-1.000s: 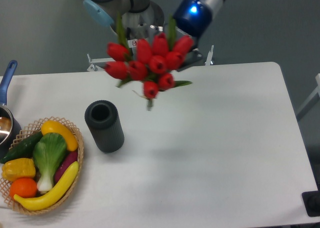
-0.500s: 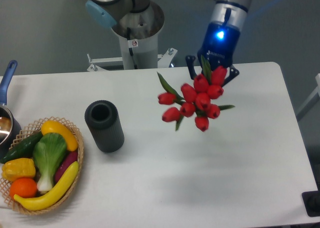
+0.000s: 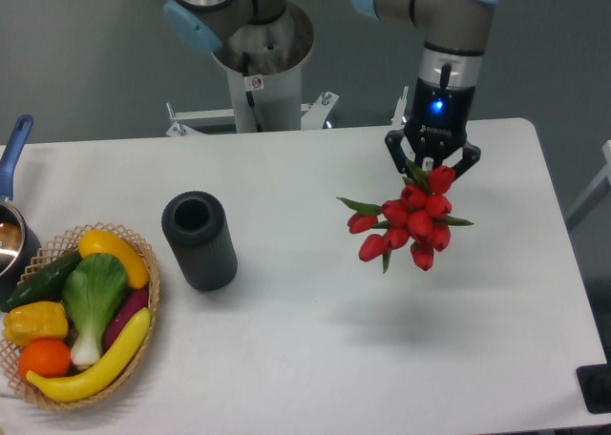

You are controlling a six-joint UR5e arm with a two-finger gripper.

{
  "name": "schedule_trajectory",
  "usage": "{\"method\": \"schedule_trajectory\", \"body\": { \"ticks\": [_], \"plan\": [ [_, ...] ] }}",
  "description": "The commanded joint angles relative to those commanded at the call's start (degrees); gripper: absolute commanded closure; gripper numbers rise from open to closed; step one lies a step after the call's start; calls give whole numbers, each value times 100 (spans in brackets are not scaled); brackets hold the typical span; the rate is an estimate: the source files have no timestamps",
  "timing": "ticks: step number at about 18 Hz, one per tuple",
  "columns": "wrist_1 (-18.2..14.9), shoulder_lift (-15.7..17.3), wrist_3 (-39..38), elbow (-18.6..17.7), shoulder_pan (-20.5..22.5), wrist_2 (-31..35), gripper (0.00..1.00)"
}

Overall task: Pick up the flowers from the vase
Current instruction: 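Carry the held tulips away from the vase over the open table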

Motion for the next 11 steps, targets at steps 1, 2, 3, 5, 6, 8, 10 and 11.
{"method": "schedule_trajectory", "body": {
  "ticks": [1,2,3,5,6,8,10,11],
  "plan": [
    [0,-96,53,18,-18,115,99],
    [-26,-158,131,53,-53,246,98],
    [-79,-202,202,79,-114,422,98],
    [-202,-247,255,140,-228,695,97],
    [-228,-282,255,158,-290,765,97],
    [-229,-326,351,158,-352,923,96],
    [-237,-396,641,185,-474,1204,96],
    [-255,-414,668,185,-536,1371,96]
  ]
}}
